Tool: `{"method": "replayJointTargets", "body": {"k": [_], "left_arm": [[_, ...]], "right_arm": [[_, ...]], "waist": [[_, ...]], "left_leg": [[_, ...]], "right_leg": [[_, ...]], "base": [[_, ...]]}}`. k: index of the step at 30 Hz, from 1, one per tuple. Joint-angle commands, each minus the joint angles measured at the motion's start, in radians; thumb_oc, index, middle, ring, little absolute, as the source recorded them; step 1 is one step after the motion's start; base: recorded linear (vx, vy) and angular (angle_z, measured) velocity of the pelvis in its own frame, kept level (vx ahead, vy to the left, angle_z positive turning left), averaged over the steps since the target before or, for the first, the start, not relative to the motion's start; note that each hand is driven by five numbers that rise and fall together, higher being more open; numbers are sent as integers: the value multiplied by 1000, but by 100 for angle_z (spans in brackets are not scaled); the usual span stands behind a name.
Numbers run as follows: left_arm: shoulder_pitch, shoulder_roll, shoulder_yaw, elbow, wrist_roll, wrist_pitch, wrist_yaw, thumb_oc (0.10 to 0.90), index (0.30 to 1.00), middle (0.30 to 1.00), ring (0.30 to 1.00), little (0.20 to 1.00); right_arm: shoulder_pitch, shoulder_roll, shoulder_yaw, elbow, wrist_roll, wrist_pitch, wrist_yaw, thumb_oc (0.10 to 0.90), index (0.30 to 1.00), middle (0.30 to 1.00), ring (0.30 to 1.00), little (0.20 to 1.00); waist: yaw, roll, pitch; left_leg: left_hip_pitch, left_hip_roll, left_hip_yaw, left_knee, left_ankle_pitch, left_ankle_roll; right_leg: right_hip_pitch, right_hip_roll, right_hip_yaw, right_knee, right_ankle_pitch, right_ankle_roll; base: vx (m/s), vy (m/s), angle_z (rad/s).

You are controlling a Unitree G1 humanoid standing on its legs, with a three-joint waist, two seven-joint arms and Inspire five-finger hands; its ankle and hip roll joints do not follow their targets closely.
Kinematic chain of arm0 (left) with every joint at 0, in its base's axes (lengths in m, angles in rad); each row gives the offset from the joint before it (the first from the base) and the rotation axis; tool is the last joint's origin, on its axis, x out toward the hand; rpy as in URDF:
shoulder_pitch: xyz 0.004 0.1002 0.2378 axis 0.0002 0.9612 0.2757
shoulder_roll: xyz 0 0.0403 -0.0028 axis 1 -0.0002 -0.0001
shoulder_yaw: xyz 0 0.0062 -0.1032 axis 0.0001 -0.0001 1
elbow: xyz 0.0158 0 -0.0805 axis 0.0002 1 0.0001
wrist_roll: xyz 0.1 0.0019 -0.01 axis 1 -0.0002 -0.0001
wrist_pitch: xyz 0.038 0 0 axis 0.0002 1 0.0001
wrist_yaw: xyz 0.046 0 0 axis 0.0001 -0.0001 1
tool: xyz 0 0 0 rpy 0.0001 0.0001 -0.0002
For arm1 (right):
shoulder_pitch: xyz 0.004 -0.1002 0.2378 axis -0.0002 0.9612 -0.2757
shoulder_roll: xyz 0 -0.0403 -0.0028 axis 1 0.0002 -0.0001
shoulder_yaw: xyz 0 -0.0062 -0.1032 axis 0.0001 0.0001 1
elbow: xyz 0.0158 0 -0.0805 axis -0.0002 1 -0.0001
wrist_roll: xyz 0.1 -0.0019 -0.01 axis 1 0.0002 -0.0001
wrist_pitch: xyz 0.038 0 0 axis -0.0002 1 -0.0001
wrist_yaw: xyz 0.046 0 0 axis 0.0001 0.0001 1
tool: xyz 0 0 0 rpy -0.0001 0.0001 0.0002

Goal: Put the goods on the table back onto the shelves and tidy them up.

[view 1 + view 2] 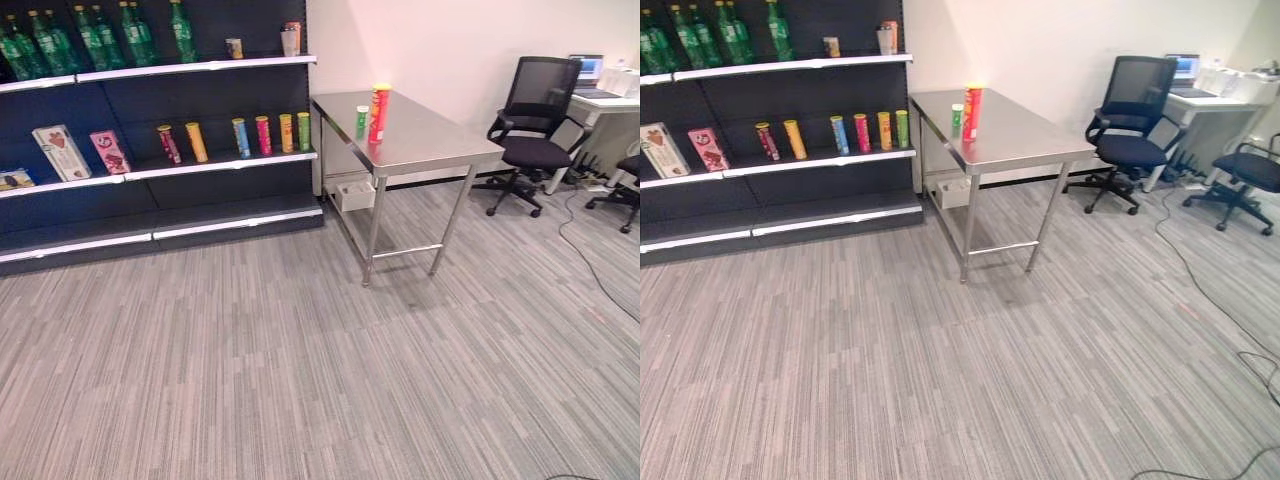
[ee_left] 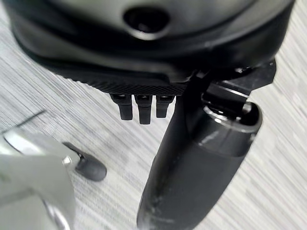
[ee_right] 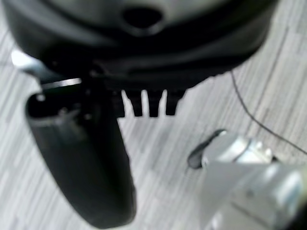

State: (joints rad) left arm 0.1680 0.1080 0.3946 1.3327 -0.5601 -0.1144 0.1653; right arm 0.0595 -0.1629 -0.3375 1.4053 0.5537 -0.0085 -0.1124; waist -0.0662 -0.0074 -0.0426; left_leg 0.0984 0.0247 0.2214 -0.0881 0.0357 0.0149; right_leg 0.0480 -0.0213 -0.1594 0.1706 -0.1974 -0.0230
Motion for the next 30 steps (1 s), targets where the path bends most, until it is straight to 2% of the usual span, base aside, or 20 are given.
{"method": "replayJointTargets", "body": {"k": [1,9,14,17,24,26,27,28,29,30], "left_arm": [[-53,35,27,-43,1,-53,-4,800,900,900,900,900],[-65,21,-40,-21,39,-55,-20,800,900,900,900,900],[-77,-1,-98,-20,70,-52,-49,800,900,900,900,900],[-83,-17,-143,-30,105,-45,-63,800,900,900,900,900],[-82,-28,-167,-34,126,-48,-63,800,900,900,900,900],[-86,8,-179,-23,129,-65,-58,800,900,900,900,900],[-87,8,-179,-23,129,-65,-58,800,900,900,900,900],[-85,12,-180,-32,124,-69,-49,800,900,900,900,900],[-85,12,-181,-32,124,-69,-49,800,900,900,900,900],[-92,17,-188,-53,117,-71,-46,800,900,900,900,900]], "right_arm": [[-63,3,-33,72,-25,-22,-4,800,900,900,900,900],[-53,-28,3,126,-51,-39,-10,800,900,900,900,900],[-45,-17,67,107,-61,-39,51,800,900,900,900,900],[-42,-21,105,121,-107,-54,36,800,900,900,900,900],[-43,-21,137,121,-145,-63,22,800,900,900,900,900],[-38,-23,149,115,-160,-74,13,800,900,900,900,900],[-38,-22,149,115,-160,-74,13,800,900,900,900,900],[-35,-22,144,115,-167,-81,-1,800,900,900,900,900],[-35,-22,143,115,-167,-81,-1,800,900,900,900,900],[-42,-22,155,109,-167,-78,-15,800,900,900,900,900]], "waist": [[-4,-35,-14],[-13,-38,-19],[-14,-40,-13],[-14,-40,-12],[-16,-40,-11],[-9,-61,34],[-11,-61,34],[4,-73,62],[2,-72,61],[16,-75,85]], "left_leg": [[65,111,-3,1,-80,-97],[57,118,-3,1,-75,-101],[49,125,-6,1,-68,-105],[46,130,-11,1,-64,-108],[72,144,-5,1,-59,-114],[19,158,-8,148,-35,-126],[12,160,-12,158,-39,-127],[-61,176,-39,317,-11,-130],[-68,178,-43,327,-15,-131],[-142,189,-56,385,36,-130]], "right_leg": [[72,-82,25,-258,278,97],[69,-76,20,-258,276,92],[64,-68,16,-258,273,89],[63,-62,13,-258,269,86],[68,-47,21,-258,259,79],[82,-48,23,-258,256,61],[82,-47,20,-258,256,61],[98,-50,18,-258,252,46],[97,-48,15,-258,252,46],[116,-52,18,-258,237,41]], "base": [[0,0,0],[-1,-20,0],[-7,-46,2],[-1,-57,4],[17,-42,2],[-62,-89,0],[-56,-94,-1],[-18,-59,-13],[-2,-63,-7],[0,0,0]]}}
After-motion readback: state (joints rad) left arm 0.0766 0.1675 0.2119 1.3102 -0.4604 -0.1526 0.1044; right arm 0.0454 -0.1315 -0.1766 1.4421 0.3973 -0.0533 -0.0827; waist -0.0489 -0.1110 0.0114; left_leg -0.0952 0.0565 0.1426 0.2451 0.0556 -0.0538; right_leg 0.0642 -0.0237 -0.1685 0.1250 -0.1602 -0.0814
